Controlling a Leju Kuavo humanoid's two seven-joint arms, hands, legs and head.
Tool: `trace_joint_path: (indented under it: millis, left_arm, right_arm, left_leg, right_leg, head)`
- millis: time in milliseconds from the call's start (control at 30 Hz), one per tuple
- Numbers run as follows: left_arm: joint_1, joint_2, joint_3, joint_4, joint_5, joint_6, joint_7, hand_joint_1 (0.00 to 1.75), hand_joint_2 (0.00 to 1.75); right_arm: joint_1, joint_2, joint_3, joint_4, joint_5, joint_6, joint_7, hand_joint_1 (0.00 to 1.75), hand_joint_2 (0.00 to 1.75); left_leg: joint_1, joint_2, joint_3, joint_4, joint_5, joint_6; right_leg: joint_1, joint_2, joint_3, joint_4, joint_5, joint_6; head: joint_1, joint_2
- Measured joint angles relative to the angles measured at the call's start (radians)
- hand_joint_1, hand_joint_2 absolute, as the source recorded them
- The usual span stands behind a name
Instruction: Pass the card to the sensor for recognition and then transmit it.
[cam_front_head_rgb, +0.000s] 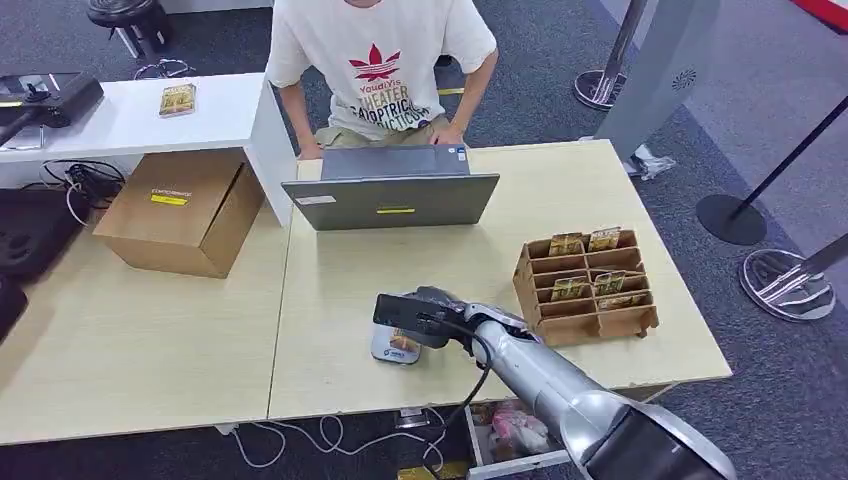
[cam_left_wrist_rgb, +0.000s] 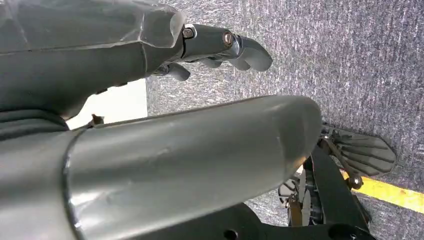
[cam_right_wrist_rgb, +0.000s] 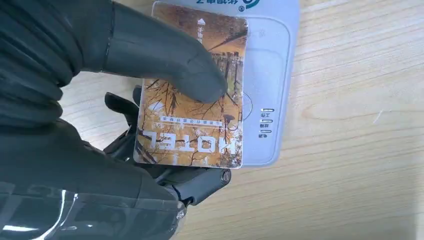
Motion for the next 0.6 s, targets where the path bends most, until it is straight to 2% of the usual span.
trace_joint_path:
  millis: [300,400,600]
  left_arm:
    - [0.000,0.000,0.000,0.000,0.003,0.000,0.000,0.00,0.00]
    - [0.000,-0.002,0.002,0.000,0.017,0.001,0.000,0.00,0.00]
    - [0.000,-0.003,0.003,0.000,0.021,0.001,-0.008,0.00,0.00]
  right_arm:
    - [-0.001,0.000,0.000,-0.001,0.000,-0.009,-0.011,1.75,1.75]
    - [-0.036,0.000,-0.008,-0.033,-0.017,-0.060,-0.109,1.75,1.75]
    - [-0.066,-0.001,-0.015,-0.072,-0.021,-0.092,-0.153,1.75,1.75]
  left_leg:
    - [0.000,0.000,0.000,0.000,0.000,0.000]
    - [0.000,0.000,0.000,0.000,0.000,0.000]
    - [0.000,0.000,0.000,0.000,0.000,0.000]
  right_leg:
    - [0.000,0.000,0.000,0.000,0.000,0.000]
    - [0.000,0.000,0.000,0.000,0.000,0.000]
    - [0.000,0.000,0.000,0.000,0.000,0.000]
  head:
    - [0.000,0.000]
    - [0.000,0.000]
    - [0.000,0.000]
